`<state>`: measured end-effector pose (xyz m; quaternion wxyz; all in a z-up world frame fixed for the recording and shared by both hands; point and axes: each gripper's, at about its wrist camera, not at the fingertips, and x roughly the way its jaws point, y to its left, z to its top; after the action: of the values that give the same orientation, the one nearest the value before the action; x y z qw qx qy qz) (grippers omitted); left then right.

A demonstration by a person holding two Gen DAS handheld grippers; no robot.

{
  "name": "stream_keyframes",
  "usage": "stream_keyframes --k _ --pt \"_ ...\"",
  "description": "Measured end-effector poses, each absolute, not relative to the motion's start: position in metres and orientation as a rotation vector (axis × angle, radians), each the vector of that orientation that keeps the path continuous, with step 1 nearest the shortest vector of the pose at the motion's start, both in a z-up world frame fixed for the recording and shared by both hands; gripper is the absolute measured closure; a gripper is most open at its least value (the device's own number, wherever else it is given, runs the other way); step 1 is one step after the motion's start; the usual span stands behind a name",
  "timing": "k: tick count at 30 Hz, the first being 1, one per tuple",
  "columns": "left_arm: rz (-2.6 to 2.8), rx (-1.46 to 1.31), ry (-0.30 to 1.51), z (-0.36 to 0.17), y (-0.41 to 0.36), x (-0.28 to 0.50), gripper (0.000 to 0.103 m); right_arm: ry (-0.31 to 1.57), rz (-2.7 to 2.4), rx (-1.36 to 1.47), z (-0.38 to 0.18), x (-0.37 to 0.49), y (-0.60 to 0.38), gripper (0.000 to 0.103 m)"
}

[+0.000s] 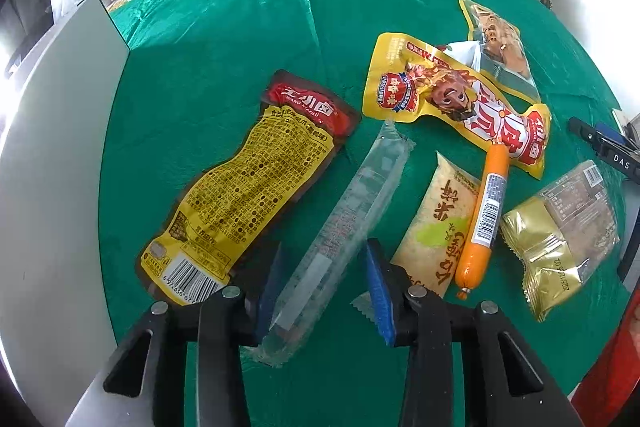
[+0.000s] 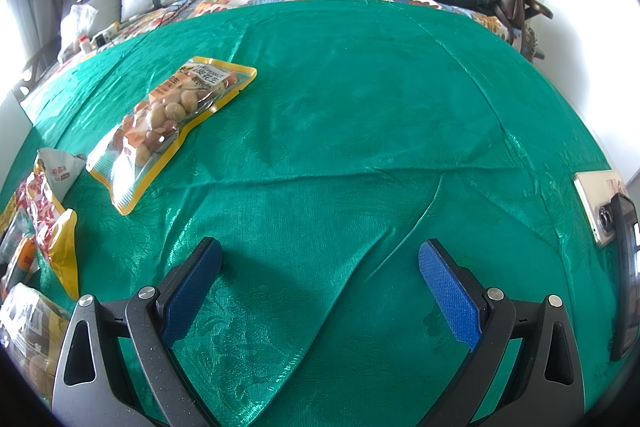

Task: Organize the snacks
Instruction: 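Grasp the clear tube pack with the left gripper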

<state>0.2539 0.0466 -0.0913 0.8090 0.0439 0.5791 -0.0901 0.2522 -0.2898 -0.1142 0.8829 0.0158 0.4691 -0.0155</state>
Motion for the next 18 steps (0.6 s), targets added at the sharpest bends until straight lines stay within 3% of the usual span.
stream_keyframes --k 4,13,14,16,18 --pt "-0.218 0.129 1.268 -0.091 0.032 0.246 0.084 0.977 -0.032 0.033 -0.114 0.253 -0.290 0.002" --pt "-0.156 0.083 1.224 -0.092 0.031 0.194 0.082 0.977 -0.032 0.033 -0.115 0.253 -0.290 0.002" --pt "-0.137 0.113 1.204 -0.092 0.028 0.192 0.077 0.977 -0.032 0.033 -0.114 0.253 -0.290 0.002" --pt "-0.084 0.169 1.167 -0.093 0.027 0.192 0.037 0.977 -0.032 0.033 -0.115 0.253 -0.290 0.002" --pt "-0.060 0.188 1.127 -0.096 0.029 0.191 0.031 0.977 -0.032 0.033 -0.115 0.253 -0.290 0.002"
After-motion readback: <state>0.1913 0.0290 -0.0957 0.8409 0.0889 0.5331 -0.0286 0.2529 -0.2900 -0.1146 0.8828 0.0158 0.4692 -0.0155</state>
